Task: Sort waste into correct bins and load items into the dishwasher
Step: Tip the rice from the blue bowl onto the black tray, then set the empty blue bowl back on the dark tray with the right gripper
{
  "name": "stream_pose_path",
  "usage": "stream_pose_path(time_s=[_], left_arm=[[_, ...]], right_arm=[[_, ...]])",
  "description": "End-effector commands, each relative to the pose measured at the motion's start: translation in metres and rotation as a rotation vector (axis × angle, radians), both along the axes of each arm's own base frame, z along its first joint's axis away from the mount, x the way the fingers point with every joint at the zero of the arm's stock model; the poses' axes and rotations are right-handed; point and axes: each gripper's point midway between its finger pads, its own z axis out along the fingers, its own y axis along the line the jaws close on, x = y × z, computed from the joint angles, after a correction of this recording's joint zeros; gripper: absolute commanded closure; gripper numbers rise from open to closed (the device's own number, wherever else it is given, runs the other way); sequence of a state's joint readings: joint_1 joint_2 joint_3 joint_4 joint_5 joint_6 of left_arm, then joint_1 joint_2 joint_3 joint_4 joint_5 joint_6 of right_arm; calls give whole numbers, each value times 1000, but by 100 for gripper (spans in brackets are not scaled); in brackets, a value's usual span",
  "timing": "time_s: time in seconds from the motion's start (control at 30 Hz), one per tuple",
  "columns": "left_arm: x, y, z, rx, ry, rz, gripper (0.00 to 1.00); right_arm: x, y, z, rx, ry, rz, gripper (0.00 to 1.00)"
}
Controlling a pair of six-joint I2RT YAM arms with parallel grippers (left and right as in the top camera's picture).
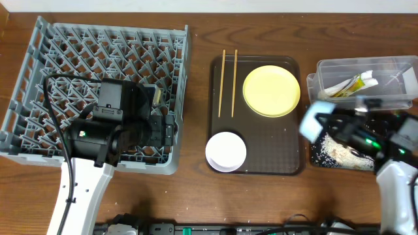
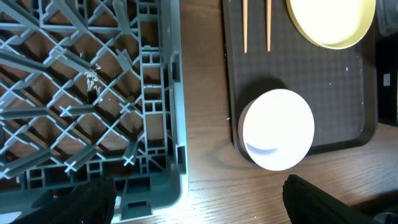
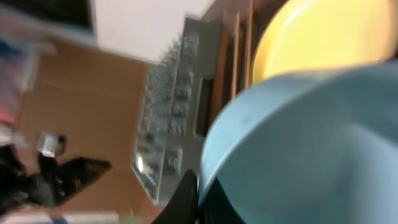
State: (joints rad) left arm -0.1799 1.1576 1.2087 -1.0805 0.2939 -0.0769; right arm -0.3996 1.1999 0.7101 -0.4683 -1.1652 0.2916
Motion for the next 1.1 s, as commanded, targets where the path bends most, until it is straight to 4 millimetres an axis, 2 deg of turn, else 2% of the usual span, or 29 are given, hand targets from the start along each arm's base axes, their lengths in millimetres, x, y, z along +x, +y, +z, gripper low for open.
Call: stream_pose_path(time_s=[0.0,0.13,0.33,0.4,0.5,0.63,0.73,0.77,0.83,0.9,0.97,1.07], left_arm=[[3,-3,9,-7,-29,-19,13],[4,-3,9,-7,-31,-19,13],[11,-4,13,-14,-66,-18,13],[15,-6,16,-21,-86,-20,13],[19,-6,18,-24,-103,-20,13],[23,-7,20,-28,-121,-20,13],[30,-9,25,-34,-158,-20,13],[33,-9,26,-38,-167,-15,13],[39,-12,29,-64,-178,-1,13],[44,-19,31,-92,-187,-18,13],[52,-24,32,-91,-185,-30,14],[66,-39,31,-90,-168,-66,14]], right_arm=[[14,11,10,-333,-15,-35,99],[9,25,-7,-719,69,-39,99],[-18,97,-53,-879,105,214,99],[-23,106,-74,-940,160,237,99],[-25,108,-102,-1022,238,233,99],[-27,113,-123,-1040,283,269,99],[-27,118,-122,-1019,279,287,92],[-26,118,-119,-1020,261,292,85],[-21,117,-107,-1008,226,278,60],[-13,114,-88,-982,187,237,41],[-3,108,-67,-953,146,182,34],[13,89,-33,-903,92,73,31]])
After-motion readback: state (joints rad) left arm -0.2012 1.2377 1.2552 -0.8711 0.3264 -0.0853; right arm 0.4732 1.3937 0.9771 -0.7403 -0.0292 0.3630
